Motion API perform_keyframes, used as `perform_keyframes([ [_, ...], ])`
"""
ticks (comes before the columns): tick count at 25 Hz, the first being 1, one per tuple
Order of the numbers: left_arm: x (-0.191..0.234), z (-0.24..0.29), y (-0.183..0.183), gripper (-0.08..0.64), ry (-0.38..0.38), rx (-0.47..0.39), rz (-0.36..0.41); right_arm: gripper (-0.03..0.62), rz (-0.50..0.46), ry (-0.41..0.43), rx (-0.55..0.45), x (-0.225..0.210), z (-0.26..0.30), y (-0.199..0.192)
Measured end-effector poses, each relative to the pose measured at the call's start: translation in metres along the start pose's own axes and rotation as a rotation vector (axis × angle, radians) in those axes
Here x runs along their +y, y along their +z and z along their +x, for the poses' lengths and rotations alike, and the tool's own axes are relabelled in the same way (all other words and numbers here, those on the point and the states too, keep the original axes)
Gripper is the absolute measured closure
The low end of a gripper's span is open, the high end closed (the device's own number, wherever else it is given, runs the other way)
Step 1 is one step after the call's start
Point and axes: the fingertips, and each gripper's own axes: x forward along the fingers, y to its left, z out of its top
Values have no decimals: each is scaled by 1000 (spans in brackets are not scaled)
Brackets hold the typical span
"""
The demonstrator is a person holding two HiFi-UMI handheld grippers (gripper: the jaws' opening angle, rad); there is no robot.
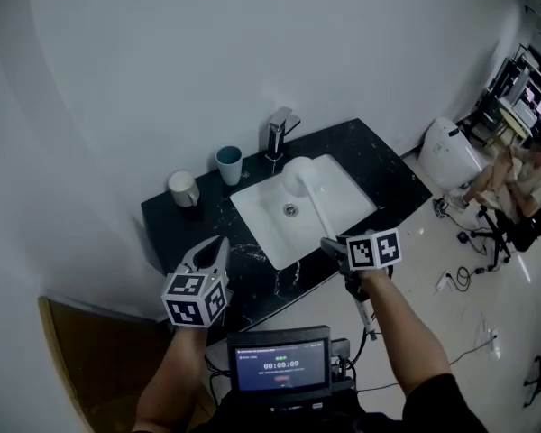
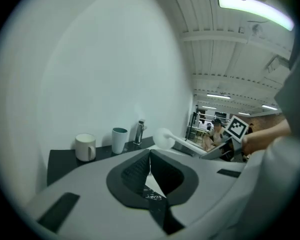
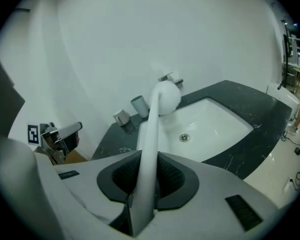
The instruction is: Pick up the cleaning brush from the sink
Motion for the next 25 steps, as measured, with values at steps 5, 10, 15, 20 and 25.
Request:
perform_keyframes([
  [5,-31,-41,16,557,118,-160,-29,532,-95,79,-140,16,-64,-2],
  [10,-98,-51,25,557,139,-223,-21,532,-264,152,-221,4,-126,3],
  [15,-178,-47,25,555,186,-242,-5,532,-366,229,-264,-19,-188,11],
  [20,-228,-53,24,556,221,-224,27,532,-377,292,-305,-26,-226,6],
  [25,-248,-61,19,557,215,-208,46,532,-364,305,-359,-27,-242,8],
])
